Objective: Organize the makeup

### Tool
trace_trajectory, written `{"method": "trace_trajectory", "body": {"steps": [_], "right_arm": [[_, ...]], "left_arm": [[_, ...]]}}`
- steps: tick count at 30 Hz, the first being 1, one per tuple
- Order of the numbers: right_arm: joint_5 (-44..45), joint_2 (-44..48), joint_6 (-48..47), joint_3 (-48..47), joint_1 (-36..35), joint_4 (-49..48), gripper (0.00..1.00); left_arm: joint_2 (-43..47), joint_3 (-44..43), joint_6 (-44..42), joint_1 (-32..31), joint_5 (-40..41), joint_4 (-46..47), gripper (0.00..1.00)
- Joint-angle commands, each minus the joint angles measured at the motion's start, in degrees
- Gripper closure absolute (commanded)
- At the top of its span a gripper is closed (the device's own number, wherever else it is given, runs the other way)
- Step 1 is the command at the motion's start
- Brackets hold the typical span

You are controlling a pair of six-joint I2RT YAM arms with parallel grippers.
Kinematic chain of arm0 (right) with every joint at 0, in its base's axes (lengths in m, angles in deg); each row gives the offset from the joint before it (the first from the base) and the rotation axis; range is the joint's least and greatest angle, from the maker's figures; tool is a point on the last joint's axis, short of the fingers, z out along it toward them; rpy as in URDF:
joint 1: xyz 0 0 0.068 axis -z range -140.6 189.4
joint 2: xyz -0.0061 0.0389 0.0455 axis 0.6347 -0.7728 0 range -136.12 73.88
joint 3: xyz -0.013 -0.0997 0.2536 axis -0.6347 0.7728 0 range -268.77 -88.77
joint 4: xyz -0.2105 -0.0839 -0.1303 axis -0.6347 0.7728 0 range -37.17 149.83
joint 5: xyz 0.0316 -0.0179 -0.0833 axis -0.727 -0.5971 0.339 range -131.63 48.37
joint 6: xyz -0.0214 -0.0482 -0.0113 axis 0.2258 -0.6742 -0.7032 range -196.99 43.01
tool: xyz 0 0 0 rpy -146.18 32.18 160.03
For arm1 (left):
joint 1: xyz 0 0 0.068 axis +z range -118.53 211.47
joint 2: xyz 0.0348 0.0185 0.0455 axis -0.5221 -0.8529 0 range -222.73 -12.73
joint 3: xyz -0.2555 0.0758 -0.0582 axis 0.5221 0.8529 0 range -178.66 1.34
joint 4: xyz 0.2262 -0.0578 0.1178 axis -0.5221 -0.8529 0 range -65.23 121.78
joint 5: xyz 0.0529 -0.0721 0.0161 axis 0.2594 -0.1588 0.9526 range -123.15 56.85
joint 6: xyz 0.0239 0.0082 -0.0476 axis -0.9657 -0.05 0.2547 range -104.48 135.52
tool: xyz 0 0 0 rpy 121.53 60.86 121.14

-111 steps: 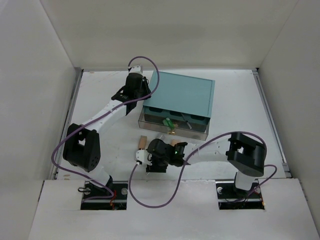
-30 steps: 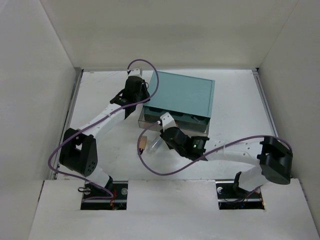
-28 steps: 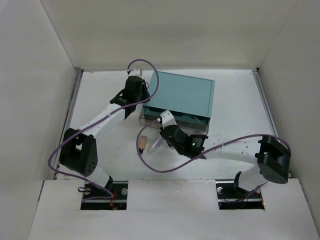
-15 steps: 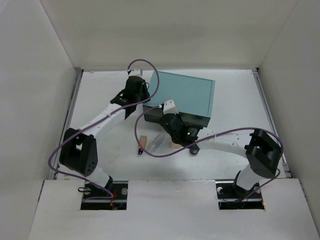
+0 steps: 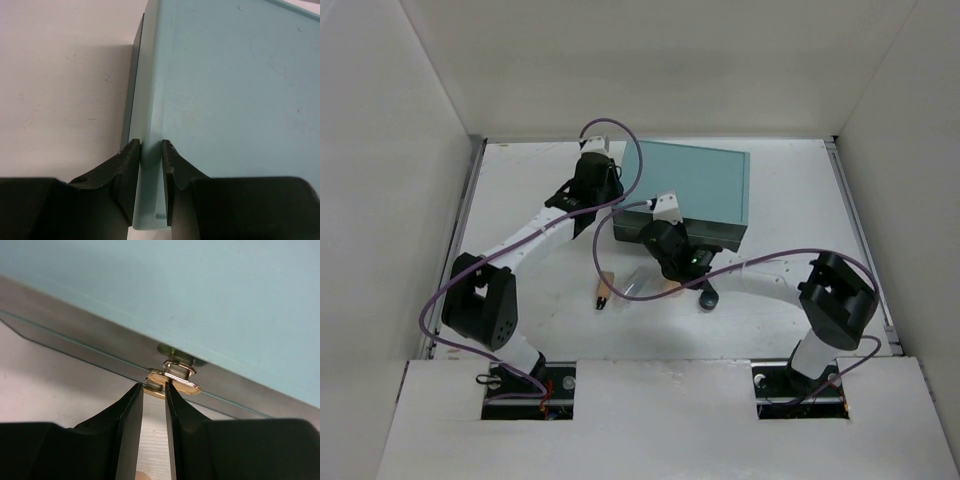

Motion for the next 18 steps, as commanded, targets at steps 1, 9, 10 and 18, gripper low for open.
{"method": "trace_trajectory", "body": {"steps": [1, 9, 10, 18], "right_arm": [[1.3, 5.0, 5.1, 1.1, 6.0, -4.9, 0.69], [-11.1, 9.9, 6.6, 6.5, 9.0, -5.1, 0.57], [-12.0, 9.9, 7.0, 7.9, 8.6, -5.4, 0.54], [-14.0, 7.9, 12.9, 13.2, 9.7, -6.5, 0.36]], "left_arm": [[-2.5, 0.6, -1.1, -1.5, -1.1, -9.5, 0.83], [-4.8, -2.1, -1.1, -3.3, -1.3, -9.6, 0.83], [-5.2, -2.5, -1.0, -3.6, -1.3, -9.6, 0.83], [-6.2, -4.1, -1.1, -4.4, -1.3, -10.0, 0.83]]}}
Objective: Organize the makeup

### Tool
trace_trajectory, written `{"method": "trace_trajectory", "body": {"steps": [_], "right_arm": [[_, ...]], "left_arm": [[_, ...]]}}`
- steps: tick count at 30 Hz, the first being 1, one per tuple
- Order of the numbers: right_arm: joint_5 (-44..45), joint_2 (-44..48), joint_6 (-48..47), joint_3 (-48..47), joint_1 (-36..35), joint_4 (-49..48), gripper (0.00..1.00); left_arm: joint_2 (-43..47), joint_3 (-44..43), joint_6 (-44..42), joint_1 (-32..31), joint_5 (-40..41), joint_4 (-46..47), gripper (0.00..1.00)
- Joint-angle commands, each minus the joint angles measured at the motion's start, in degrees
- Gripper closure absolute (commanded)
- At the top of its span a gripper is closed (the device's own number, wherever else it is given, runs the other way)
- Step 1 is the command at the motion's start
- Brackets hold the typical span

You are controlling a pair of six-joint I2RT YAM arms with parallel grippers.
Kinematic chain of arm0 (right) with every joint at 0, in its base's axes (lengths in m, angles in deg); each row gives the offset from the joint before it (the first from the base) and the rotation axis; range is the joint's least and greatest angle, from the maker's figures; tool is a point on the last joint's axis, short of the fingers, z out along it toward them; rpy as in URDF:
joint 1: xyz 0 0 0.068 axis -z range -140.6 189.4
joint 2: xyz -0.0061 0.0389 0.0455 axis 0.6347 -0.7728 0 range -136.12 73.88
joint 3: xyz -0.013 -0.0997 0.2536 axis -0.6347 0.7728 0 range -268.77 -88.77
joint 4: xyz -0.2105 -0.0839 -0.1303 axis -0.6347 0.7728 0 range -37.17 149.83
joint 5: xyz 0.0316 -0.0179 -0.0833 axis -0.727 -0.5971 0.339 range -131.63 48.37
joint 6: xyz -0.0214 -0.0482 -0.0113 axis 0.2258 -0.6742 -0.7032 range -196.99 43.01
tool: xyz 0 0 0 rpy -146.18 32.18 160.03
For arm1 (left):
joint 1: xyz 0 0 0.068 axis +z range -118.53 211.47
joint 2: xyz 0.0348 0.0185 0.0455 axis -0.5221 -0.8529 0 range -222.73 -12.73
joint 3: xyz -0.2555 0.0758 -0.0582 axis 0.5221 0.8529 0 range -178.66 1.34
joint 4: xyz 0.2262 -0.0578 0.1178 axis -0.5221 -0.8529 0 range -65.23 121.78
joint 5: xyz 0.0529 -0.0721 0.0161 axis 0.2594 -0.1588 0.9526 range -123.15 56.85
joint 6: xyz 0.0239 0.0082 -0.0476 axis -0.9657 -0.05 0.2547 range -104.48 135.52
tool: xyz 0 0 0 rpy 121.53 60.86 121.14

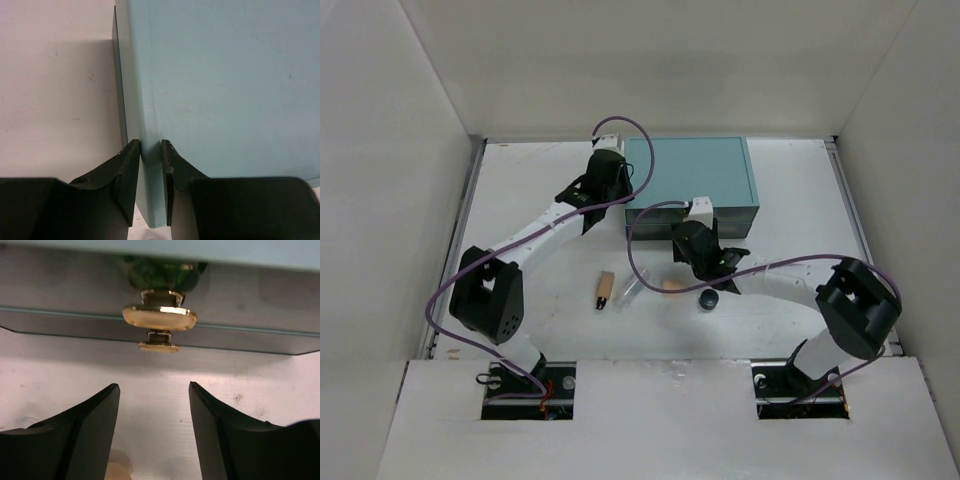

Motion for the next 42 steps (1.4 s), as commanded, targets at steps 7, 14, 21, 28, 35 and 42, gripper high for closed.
{"method": "trace_trajectory", "body": {"steps": [7, 14, 21, 28, 35, 42], "right_arm": [[-4.9, -2.9, 1.8, 1.3, 4.5, -14.6, 0.33], [-5.0, -7.5, 2.5, -0.9, 6.3, -16.1, 0.26], [-4.1, -9.4, 4.0, -1.0, 7.1, -18.0, 0.31], [-3.6, -9.9, 3.4, 0.3, 7.1, -22.0, 0.54], [-3.6, -7.2, 4.5, 4.5, 6.1, -21.4, 0.87], [-4.2, 3.7, 12.1, 14.4, -4.4, -10.8, 0.9]], "left_arm": [[-3.7, -0.1, -0.8, -1.6, -1.6, -8.0, 0.83], [-3.4, -0.1, -0.7, -1.7, -1.2, -8.5, 0.83], [-2.9, 0.1, -0.6, -1.9, -1.0, -8.8, 0.84], [-2.9, 0.1, -0.6, -2.1, -0.6, -8.8, 0.84], [-2.9, 0.0, -0.5, -2.2, -0.6, -8.8, 0.84], [-2.9, 0.0, -0.5, -2.5, 0.2, -8.8, 0.84]]}}
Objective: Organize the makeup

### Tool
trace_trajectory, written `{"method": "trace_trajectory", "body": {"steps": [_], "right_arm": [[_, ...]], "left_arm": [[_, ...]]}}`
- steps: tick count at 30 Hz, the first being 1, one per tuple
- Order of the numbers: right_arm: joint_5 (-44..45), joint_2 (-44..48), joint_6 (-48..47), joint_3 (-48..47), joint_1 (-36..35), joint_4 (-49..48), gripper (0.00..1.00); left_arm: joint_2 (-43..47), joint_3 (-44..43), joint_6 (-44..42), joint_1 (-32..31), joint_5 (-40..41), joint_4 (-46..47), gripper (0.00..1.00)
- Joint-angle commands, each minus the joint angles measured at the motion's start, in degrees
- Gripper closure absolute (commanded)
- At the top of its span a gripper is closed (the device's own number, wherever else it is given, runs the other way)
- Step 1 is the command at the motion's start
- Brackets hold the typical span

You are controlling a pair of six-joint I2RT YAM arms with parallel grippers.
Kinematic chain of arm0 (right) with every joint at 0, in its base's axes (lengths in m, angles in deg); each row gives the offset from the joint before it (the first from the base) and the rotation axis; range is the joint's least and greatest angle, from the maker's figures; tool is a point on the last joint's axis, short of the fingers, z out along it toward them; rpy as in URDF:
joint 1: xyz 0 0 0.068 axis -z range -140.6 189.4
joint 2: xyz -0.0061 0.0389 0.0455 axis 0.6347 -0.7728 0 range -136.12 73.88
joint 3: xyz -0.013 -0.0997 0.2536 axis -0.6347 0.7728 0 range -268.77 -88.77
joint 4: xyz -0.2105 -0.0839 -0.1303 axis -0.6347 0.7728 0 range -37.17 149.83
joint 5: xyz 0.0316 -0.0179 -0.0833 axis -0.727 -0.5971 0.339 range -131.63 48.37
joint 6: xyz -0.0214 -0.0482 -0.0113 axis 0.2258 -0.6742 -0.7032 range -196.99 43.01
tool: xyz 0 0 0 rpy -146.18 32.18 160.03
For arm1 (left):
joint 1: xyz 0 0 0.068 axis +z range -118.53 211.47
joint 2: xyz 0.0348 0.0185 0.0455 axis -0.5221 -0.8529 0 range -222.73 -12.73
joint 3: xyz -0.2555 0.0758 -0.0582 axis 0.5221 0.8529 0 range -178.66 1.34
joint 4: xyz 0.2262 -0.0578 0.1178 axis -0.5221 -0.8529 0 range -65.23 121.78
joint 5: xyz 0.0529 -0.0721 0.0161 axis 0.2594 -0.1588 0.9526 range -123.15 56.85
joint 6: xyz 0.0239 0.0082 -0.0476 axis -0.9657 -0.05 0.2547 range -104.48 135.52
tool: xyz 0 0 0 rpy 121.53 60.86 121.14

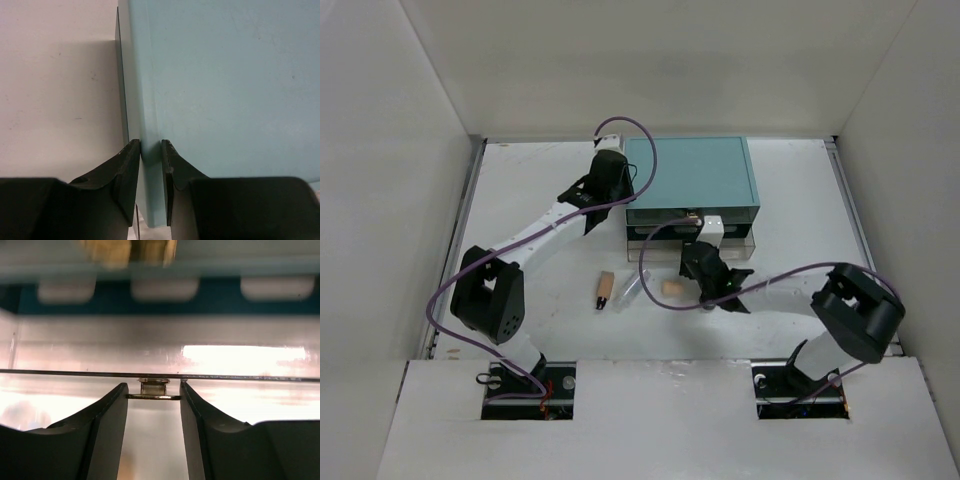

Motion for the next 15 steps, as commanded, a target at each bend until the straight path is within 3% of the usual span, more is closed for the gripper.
{"method": "trace_trajectory", "body": {"steps": [1, 8, 10, 13, 15], "right_arm": [[-1.4, 5.6, 7.1, 3.2, -6.1, 8.0, 0.9], [-0.9, 10.4, 13.6, 3.5, -12.0, 17.8, 0.84], [-0.7, 11.3, 13.7, 3.7, -12.5, 17.5, 0.69], [-0.5, 12.9, 12.2, 3.3, -12.5, 18.7, 0.61], [-0.4, 15.1, 11.8, 3.2, -12.7, 20.8, 0.42]], "left_arm": [[-2.7, 0.7, -0.5, -1.5, -1.9, -7.9, 0.84], [-3.0, 1.1, -0.3, -1.8, -1.6, -8.1, 0.84], [-3.0, 1.2, -0.3, -1.9, -1.5, -8.1, 0.84], [-3.2, 1.2, -0.3, -2.0, -1.5, -8.1, 0.84], [-3.2, 1.2, -0.3, -2.0, -1.5, -8.1, 0.84]]}}
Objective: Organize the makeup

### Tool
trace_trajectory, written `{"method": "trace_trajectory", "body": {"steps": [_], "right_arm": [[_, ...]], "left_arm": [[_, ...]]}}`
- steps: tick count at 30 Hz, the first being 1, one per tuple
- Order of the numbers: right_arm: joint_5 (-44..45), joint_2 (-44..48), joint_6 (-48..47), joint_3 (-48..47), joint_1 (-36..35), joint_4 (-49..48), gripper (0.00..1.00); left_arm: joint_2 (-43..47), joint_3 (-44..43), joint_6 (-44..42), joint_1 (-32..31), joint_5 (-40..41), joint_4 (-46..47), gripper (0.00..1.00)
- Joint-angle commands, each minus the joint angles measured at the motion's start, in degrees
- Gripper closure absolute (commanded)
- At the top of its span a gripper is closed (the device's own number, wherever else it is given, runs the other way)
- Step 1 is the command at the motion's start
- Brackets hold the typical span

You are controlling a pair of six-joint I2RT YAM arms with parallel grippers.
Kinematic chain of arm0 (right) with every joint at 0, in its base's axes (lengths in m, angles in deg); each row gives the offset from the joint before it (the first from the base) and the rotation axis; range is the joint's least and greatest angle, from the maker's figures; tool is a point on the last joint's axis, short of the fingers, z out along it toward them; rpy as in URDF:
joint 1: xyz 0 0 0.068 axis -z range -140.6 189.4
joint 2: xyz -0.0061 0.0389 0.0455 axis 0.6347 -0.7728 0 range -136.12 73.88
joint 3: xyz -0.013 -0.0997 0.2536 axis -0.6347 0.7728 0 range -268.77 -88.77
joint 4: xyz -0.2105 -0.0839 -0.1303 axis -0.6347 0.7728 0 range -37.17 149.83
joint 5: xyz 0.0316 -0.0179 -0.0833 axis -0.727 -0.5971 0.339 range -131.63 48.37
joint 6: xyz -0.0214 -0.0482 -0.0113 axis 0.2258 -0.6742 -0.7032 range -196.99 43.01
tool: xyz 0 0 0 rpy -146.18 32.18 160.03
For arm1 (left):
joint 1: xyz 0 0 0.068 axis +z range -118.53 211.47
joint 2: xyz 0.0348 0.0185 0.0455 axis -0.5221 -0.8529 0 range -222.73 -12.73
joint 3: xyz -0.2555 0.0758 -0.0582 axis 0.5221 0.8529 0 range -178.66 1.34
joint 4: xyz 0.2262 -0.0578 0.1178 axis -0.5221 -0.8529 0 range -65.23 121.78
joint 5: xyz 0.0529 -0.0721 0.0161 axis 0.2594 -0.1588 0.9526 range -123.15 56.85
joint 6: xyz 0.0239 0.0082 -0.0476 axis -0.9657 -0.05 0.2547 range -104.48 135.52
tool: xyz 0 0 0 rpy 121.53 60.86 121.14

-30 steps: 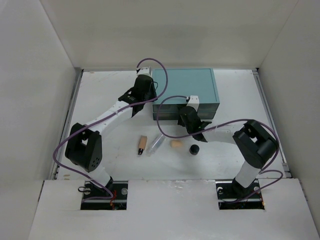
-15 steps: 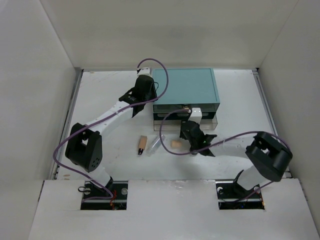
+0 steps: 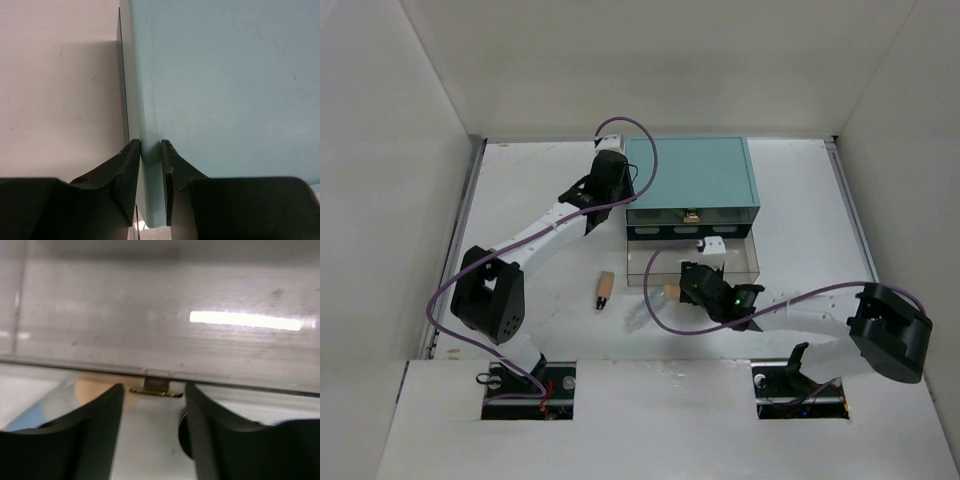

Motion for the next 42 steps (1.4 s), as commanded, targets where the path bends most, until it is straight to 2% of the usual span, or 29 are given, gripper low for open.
{"method": "trace_trajectory", "body": {"steps": [1, 5, 12, 17, 19, 21, 24, 26, 27, 28, 33, 37, 39, 42], "right_arm": [[-2.8, 4.9, 0.8, -0.4, -1.6, 3.0, 0.37], [-2.7, 11.6, 1.0, 2.2, -1.6, 7.4, 0.24], [-6.5, 21.6, 3.4, 7.2, 0.6, 12.8, 0.18], [-8.3, 18.3, 4.6, 6.7, 4.3, 14.0, 0.18], [-8.6, 15.2, 4.5, 5.7, 4.6, 13.3, 0.21], [-8.3, 11.4, 4.5, 3.8, 4.6, 13.4, 0.29], [-7.7, 5.7, 5.5, 1.3, 4.6, 14.0, 0.35], [-5.7, 3.7, 7.3, -0.1, 4.4, 14.7, 0.59], [-4.6, 3.6, 7.9, -1.1, 3.9, 15.7, 0.68], [-3.9, 3.8, 8.2, -2.0, 2.8, 17.1, 0.72], [-3.5, 6.1, 5.0, -8.3, -2.9, 24.7, 0.75], [-4.2, 8.2, -1.2, -13.6, -4.9, 26.0, 0.76], [-4.6, 9.5, -4.2, -15.4, -4.1, 23.6, 0.75], [-5.8, 10.3, -8.5, -15.5, 3.3, 16.7, 0.75]], "left_arm": [[-3.1, 1.2, -0.3, -1.7, -2.3, -8.1, 0.84], [-3.1, 1.2, -0.3, -1.9, -2.3, -8.1, 0.84], [-3.9, 0.9, -0.2, -2.2, -2.3, -7.7, 0.84], [-4.7, -0.2, -0.2, -2.8, -2.3, -8.0, 0.84], [-5.0, -0.5, -0.2, -2.8, -2.3, -8.1, 0.84], [-5.1, -0.6, -0.2, -2.8, -2.3, -8.1, 0.84], [-4.9, -0.7, -0.3, -2.6, -2.3, -8.1, 0.84], [-4.7, -0.7, -0.3, -2.4, -2.3, -8.1, 0.84], [-4.6, -0.7, -0.4, -2.3, -2.3, -8.2, 0.84], [-4.5, -0.7, -0.4, -2.2, -2.3, -8.2, 0.84], [-4.5, -0.7, -0.5, -2.0, -2.3, -8.2, 0.84], [-4.8, -0.9, -0.5, -1.7, -2.3, -8.2, 0.84], [-4.9, -1.0, -0.5, -1.7, -2.3, -8.2, 0.84], [-5.1, -1.0, -0.5, -2.0, -2.3, -7.9, 0.84]]}}
